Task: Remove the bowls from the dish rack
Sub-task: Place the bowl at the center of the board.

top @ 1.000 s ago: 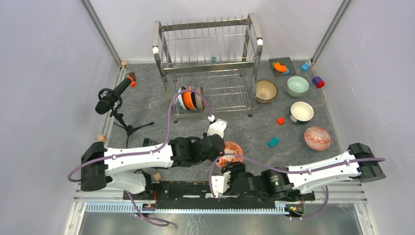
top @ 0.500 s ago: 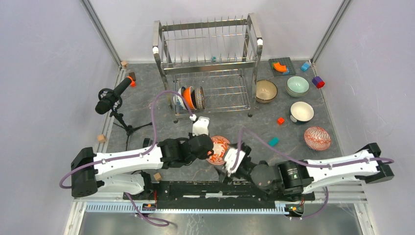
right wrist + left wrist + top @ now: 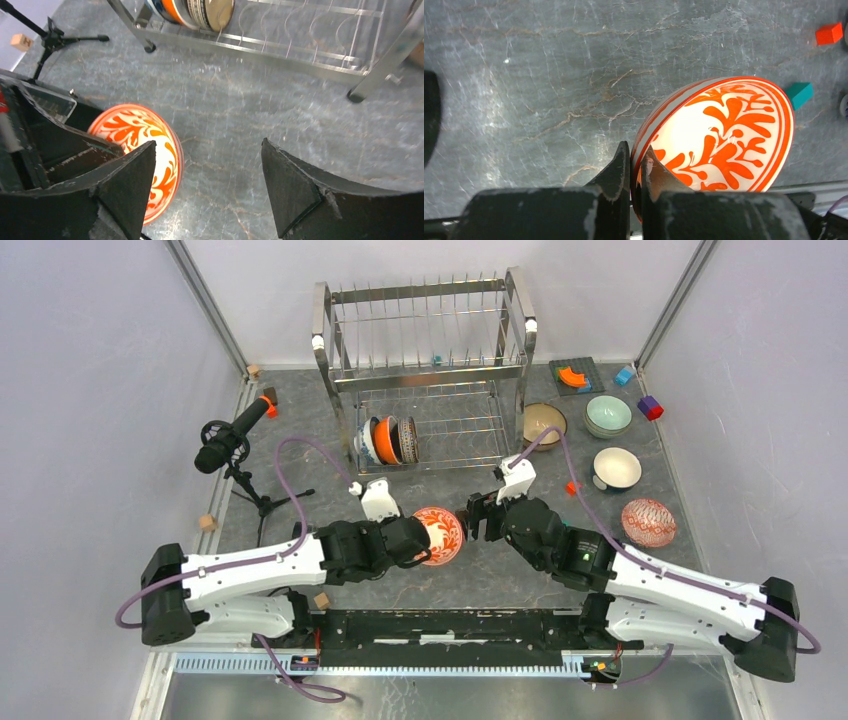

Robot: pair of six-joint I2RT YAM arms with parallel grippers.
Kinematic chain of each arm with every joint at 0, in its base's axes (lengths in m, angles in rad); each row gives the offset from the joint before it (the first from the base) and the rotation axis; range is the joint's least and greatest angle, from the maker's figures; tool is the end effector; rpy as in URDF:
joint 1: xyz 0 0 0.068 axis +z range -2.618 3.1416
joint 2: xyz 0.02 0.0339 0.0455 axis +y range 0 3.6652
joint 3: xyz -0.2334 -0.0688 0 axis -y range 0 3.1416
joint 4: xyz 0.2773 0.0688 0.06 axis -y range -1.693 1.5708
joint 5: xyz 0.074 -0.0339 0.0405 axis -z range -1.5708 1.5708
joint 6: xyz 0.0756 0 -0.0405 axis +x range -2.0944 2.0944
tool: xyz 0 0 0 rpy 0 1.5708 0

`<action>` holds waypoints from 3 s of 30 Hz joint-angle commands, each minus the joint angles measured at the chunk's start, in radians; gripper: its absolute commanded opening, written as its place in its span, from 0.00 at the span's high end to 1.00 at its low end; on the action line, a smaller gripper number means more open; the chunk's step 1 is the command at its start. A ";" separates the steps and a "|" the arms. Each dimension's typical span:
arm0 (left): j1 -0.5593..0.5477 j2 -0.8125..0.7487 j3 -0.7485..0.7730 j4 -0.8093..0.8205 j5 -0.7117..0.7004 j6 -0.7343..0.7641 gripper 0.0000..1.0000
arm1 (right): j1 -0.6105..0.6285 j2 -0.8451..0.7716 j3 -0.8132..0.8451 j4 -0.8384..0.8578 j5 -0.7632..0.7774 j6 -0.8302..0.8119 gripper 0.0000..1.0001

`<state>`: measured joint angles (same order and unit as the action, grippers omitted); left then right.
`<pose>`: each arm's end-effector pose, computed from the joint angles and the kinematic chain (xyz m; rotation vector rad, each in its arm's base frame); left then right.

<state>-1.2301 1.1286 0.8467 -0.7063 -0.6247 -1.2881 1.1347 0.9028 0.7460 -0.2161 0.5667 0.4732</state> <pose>0.1344 -0.2469 0.1919 -0.2950 2.3378 -0.4371 0.1580 0.2430 0.2625 -0.2576 1.9030 0.5453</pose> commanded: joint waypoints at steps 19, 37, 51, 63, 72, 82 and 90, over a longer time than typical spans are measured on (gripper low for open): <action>0.001 0.086 0.072 -0.044 -0.040 -0.291 0.98 | -0.053 0.158 -0.122 0.157 -0.243 0.167 0.47; -0.003 0.128 0.092 -0.033 -0.024 -0.254 0.98 | -0.056 0.290 -0.086 0.156 -0.244 0.144 0.79; -0.002 0.047 0.033 0.067 -0.010 -0.048 0.40 | -0.059 0.226 -0.067 0.089 -0.220 0.045 1.00; -0.003 -0.113 0.057 0.088 0.011 0.455 0.02 | -0.256 0.027 -0.074 -0.164 -0.054 -0.069 1.00; -0.002 -0.283 0.016 0.111 -0.105 0.697 0.04 | -0.670 -0.042 -0.180 -0.050 -0.216 0.048 1.00; -0.003 -0.385 -0.090 0.110 -0.151 0.712 0.05 | -0.848 0.139 -0.176 0.052 -0.222 0.117 1.00; -0.002 -0.447 0.011 0.011 -0.165 0.801 0.05 | -0.933 0.267 -0.175 0.128 -0.244 0.153 1.00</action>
<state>-1.2320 0.7155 0.7776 -0.6594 -0.7406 -0.5804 0.2253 1.1355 0.5583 -0.2104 0.3363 0.5789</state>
